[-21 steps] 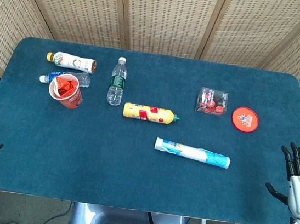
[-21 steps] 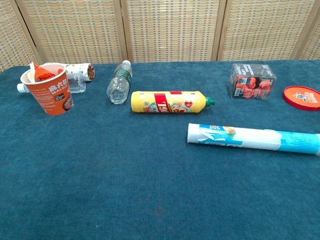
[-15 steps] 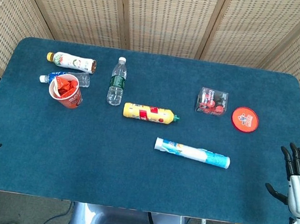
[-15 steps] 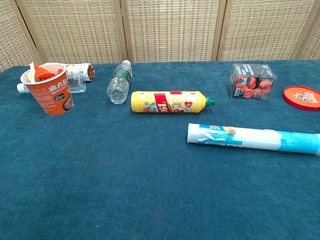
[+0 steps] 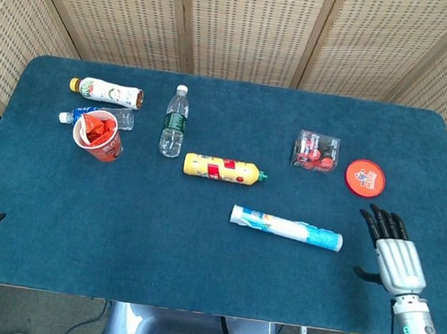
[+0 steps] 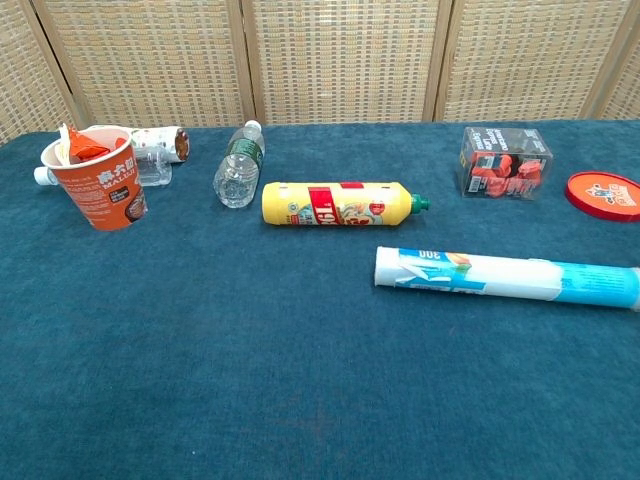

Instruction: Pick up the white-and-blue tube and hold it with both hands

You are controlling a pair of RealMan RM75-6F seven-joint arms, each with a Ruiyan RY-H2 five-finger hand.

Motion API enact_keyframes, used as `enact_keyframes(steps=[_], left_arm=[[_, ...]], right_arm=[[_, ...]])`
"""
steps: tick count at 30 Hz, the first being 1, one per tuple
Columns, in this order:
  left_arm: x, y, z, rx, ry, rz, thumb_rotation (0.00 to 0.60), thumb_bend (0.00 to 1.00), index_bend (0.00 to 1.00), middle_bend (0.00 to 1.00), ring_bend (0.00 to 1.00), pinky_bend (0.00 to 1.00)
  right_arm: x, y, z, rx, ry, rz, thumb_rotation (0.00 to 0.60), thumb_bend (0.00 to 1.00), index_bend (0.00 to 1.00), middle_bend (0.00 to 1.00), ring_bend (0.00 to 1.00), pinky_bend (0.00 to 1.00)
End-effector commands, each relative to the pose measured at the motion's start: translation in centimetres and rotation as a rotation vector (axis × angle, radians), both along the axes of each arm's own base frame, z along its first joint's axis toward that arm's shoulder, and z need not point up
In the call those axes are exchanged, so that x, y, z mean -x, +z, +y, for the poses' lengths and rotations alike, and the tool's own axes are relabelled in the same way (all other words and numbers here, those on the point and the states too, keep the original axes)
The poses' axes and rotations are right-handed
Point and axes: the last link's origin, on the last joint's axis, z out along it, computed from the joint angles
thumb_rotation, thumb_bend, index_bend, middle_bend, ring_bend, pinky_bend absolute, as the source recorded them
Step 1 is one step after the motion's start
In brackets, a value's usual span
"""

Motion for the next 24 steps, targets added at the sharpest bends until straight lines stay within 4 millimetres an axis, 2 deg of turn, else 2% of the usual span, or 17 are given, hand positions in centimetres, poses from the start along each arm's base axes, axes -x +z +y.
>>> enact_keyframes(steps=[1,4,7,9,11,17,24], left_arm=[[0.0,-0.1,0.1,0.001,0.004,0.006,0.600,0.00,0.00,0.00,0.00,0.00],[0.1,-0.2,0.1,0.003,0.008,0.011,0.600,0.00,0.00,0.00,0.00,0.00],[0.1,-0.3,0.3,0.006,0.012,0.013,0.600,0.00,0.00,0.00,0.00,0.00],[0.2,-0.4,0.4,0.010,0.016,0.015,0.600,0.00,0.00,0.00,0.00,0.00],[0.2,-0.4,0.4,0.012,0.020,0.015,0.600,0.00,0.00,0.00,0.00,0.00],[0.2,-0.5,0.5,0.017,0.026,0.016,0.600,0.00,0.00,0.00,0.00,0.00],[0.3,-0.5,0.5,0.022,0.030,0.013,0.600,0.00,0.00,0.00,0.00,0.00]], right_arm=[[-2.8,-3.2,-3.3,-0.105,-0.066,-0.064,0.600,0.00,0.00,0.03,0.01,0.00],[-3.2,-4.5,-4.5,-0.121,-0.093,-0.036,0.600,0.00,0.05,0.09,0.07,0.01],[-3.5,-5.8,-5.2,-0.125,-0.109,-0.018,0.600,0.02,0.14,0.16,0.14,0.10],[-3.7,-6.7,-5.5,-0.122,-0.121,-0.013,0.600,0.08,0.18,0.19,0.18,0.18],[-3.9,-7.4,-5.7,-0.120,-0.123,-0.004,0.600,0.12,0.22,0.22,0.21,0.21],[-4.5,-9.5,-6.0,-0.121,-0.122,0.047,0.600,0.19,0.30,0.29,0.27,0.24],[-4.2,-10.7,-6.4,-0.102,-0.145,0.104,0.600,0.24,0.36,0.32,0.28,0.26]])
